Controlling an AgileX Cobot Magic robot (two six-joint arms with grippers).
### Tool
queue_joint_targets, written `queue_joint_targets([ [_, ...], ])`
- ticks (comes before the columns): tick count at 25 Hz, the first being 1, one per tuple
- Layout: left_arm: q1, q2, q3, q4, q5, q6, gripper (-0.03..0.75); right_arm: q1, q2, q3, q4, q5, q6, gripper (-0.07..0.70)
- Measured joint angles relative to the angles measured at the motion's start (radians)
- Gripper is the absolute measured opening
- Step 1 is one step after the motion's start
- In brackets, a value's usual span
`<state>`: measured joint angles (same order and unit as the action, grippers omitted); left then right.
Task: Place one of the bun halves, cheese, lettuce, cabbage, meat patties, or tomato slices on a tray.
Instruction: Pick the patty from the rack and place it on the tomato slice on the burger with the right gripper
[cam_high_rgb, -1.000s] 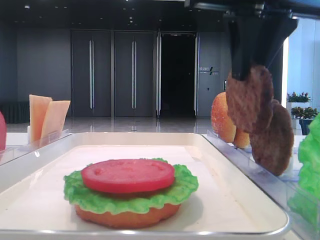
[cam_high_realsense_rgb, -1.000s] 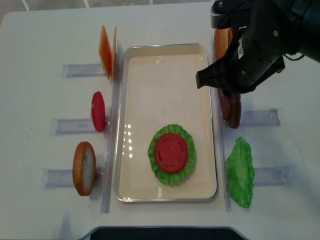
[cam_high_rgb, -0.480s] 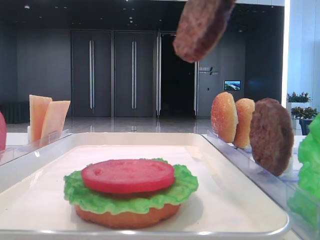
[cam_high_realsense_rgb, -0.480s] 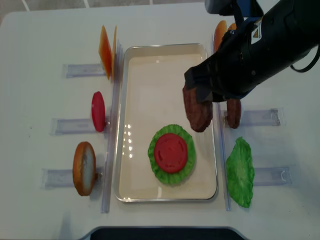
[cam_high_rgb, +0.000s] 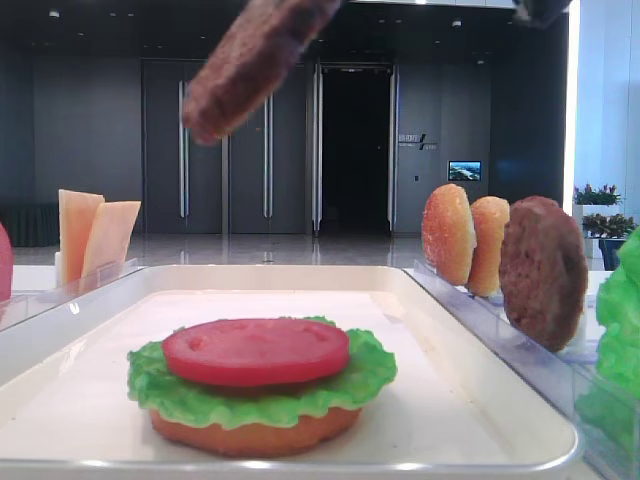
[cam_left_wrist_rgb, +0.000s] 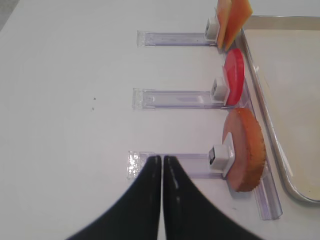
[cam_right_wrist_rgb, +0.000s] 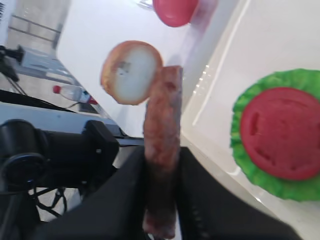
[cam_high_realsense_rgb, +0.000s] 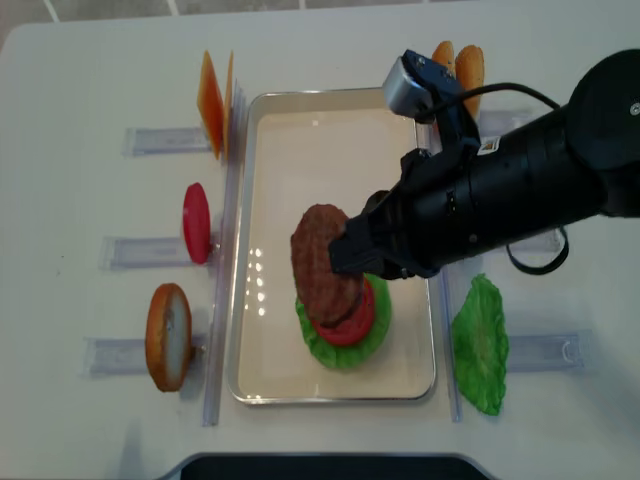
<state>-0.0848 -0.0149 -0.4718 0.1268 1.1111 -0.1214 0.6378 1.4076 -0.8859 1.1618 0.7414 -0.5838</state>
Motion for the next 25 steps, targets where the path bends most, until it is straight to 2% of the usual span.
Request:
queue_joint_targets([
  [2,0.000,0.000,0.000,0.000,0.000,0.000,0.000,0.000,0.008,0.022,0.109,0.000,-0.101,0.154],
  [4,0.000,0.000,0.000,0.000,0.000,0.000,0.000,0.000,0.031,0.033,0.183,0.003,-0.157,0.154],
  [9,0.000,0.000,0.000,0.000,0.000,0.000,0.000,0.000,0.119,0.039,0.275,0.023,-0.254,0.154],
  [15,0.000,0.000,0.000,0.000,0.000,0.000,0.000,-0.007,0.209,0.039,0.326,0.039,-0.313,0.154],
  [25,0.000,0.000,0.000,0.000,0.000,0.000,0.000,-0.097,0.297,0.040,0.368,0.105,-0.367,0.153],
])
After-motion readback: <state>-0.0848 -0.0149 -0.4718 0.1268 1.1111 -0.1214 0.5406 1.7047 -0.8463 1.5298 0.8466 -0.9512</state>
